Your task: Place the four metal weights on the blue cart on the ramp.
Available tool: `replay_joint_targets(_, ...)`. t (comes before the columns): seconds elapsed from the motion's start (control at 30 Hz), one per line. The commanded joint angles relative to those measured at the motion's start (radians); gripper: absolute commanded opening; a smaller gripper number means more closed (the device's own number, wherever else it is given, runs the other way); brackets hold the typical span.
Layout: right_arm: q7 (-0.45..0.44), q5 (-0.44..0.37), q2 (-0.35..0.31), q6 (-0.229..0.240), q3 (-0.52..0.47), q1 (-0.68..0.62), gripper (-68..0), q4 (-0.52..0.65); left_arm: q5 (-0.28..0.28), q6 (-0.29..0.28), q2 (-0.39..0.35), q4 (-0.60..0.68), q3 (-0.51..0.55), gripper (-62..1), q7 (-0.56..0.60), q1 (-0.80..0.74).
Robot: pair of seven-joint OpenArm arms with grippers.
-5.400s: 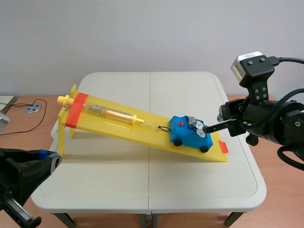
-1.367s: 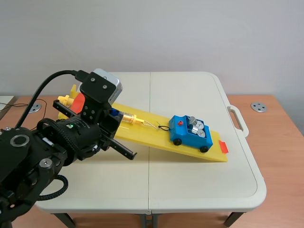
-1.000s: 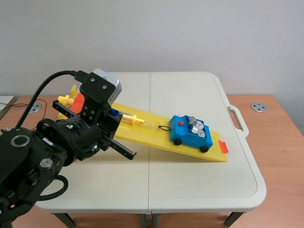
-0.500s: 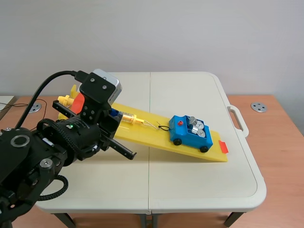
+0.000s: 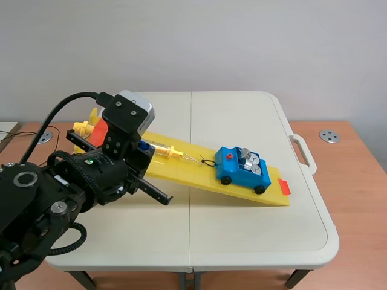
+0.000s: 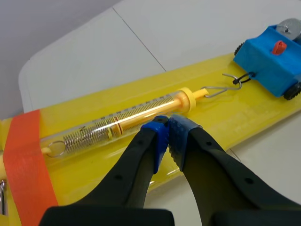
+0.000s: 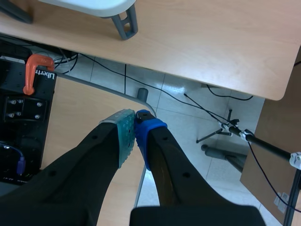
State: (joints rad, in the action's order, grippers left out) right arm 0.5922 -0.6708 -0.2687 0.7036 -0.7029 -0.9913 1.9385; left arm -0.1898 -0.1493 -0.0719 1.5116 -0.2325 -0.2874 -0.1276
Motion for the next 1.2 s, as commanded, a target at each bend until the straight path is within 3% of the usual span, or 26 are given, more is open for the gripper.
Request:
replay_joint_targets(0.0, -0.093, -0.071, -0.023, 0.031, -0.040, 0.041, -63.5, 0.108, 0.050, 0.050, 0.015, 0.143, 0.023, -58.2, 0.081, 0.013)
replay_joint_targets(0.17, -0.093, -0.072, -0.039, 0.031, -0.034, 0.129, -56.7, 0.108, 0.082, 0.046, -0.025, 0.266, 0.023, -55.1, 0.020, -0.048)
replay_joint_targets(0.37, -0.093, -0.078, -0.061, 0.031, -0.003, 0.240, -39.1, 0.108, 0.123, 0.047, -0.097, 0.415, 0.024, -35.7, -0.028, -0.182)
replay_joint_targets(0.57, -0.111, -0.078, -0.061, 0.031, 0.072, 0.317, -23.8, 0.108, 0.126, 0.048, -0.129, 0.566, 0.034, -15.0, -0.024, -0.359)
replay_joint_targets(0.77, -0.214, -0.074, -0.060, 0.026, 0.182, 0.373, -9.3, 0.106, 0.177, 0.050, -0.129, 0.667, 0.039, 1.0, -0.024, -0.504)
replay_joint_targets(0.9, -0.230, -0.042, -0.058, -0.032, 0.257, 0.406, -2.1, 0.106, 0.179, 0.073, -0.129, 0.680, 0.040, 1.4, -0.024, -0.550)
replay_joint_targets(1.17, -0.286, 0.058, -0.055, -0.098, 0.379, 0.432, -1.6, 0.104, 0.179, 0.099, -0.129, 0.680, 0.044, 1.4, -0.024, -0.570)
